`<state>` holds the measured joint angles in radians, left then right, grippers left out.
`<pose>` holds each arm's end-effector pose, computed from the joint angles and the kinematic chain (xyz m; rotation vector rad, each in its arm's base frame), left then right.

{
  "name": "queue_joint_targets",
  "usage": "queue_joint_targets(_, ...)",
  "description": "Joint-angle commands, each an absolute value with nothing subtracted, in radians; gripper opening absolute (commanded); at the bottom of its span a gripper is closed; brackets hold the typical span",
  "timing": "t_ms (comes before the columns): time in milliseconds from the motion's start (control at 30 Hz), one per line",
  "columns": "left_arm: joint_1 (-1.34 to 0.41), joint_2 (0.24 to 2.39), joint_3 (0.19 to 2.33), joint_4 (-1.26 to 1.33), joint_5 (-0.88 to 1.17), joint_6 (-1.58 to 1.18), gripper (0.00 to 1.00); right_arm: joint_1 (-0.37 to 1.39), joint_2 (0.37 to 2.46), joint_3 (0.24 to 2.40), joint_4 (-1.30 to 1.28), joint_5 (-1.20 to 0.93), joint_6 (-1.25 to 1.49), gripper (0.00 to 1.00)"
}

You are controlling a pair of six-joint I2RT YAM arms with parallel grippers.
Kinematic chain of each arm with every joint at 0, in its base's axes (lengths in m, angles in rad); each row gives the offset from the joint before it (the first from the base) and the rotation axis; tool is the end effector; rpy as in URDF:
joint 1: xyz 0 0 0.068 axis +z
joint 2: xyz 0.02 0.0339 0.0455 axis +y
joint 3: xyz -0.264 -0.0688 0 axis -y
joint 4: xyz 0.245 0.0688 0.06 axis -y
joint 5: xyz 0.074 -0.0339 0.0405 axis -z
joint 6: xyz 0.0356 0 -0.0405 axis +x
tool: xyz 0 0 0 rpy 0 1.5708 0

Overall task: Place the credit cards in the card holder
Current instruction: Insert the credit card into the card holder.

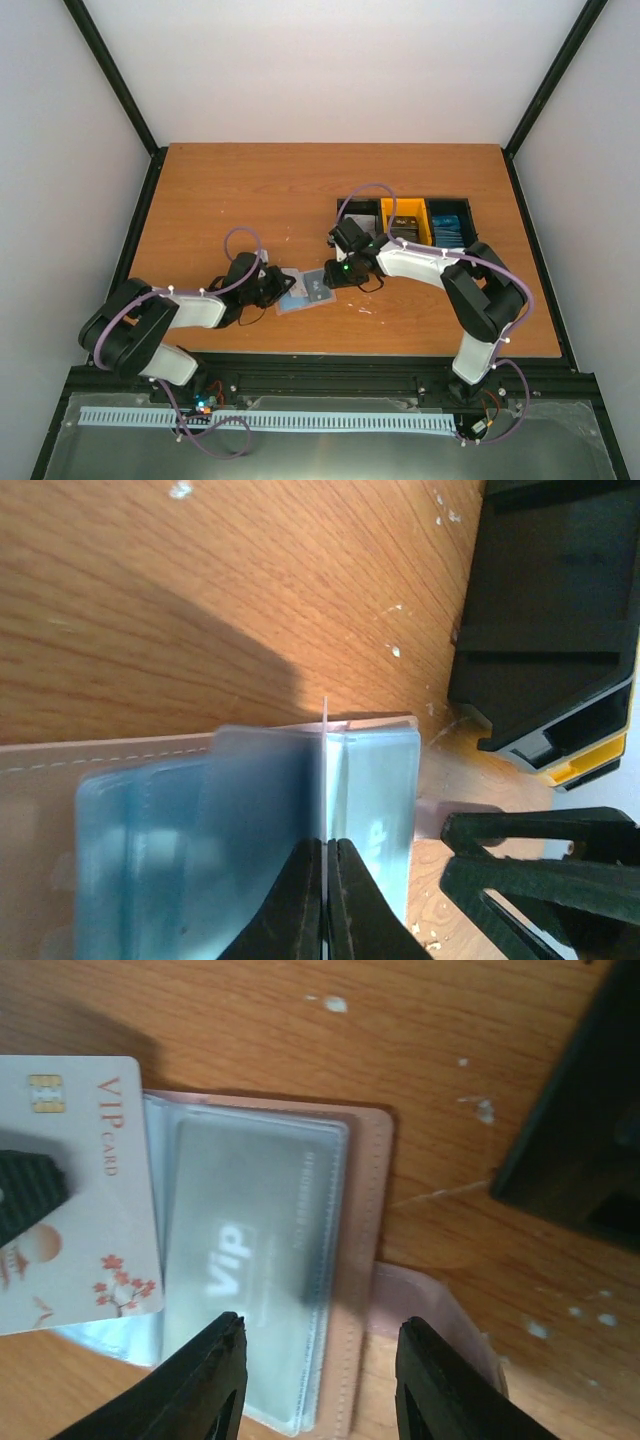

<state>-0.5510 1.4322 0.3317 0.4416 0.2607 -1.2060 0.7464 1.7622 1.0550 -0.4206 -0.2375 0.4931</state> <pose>0.1943 -0.1302 0.1174 -0.6529 2.4222 -1.1546 0.2454 0.2384 0.1610 -0.4354 2.8138 0.6487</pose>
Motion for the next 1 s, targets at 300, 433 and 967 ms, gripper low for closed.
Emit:
queue_joint_targets(300, -0.604, 1.372, 0.257, 0.571, 0.277, -1.193, 0.01, 0.739, 1.802, 1.058, -0.434, -0.171, 0.486, 0.42)
queue_joint_targets(433, -0.615, 1.423, 0.255, 0.629, 0.298, -1.178, 0.01, 0.739, 1.807, 1.054, -0.433, -0.186, 0.486, 0.42)
queue_joint_targets(967, -0.591, 1.446, 0.256, 0.594, 0.265, -1.117, 0.01, 0.739, 1.819, 1.046, -0.431, -0.223, 0.481, 0.41)
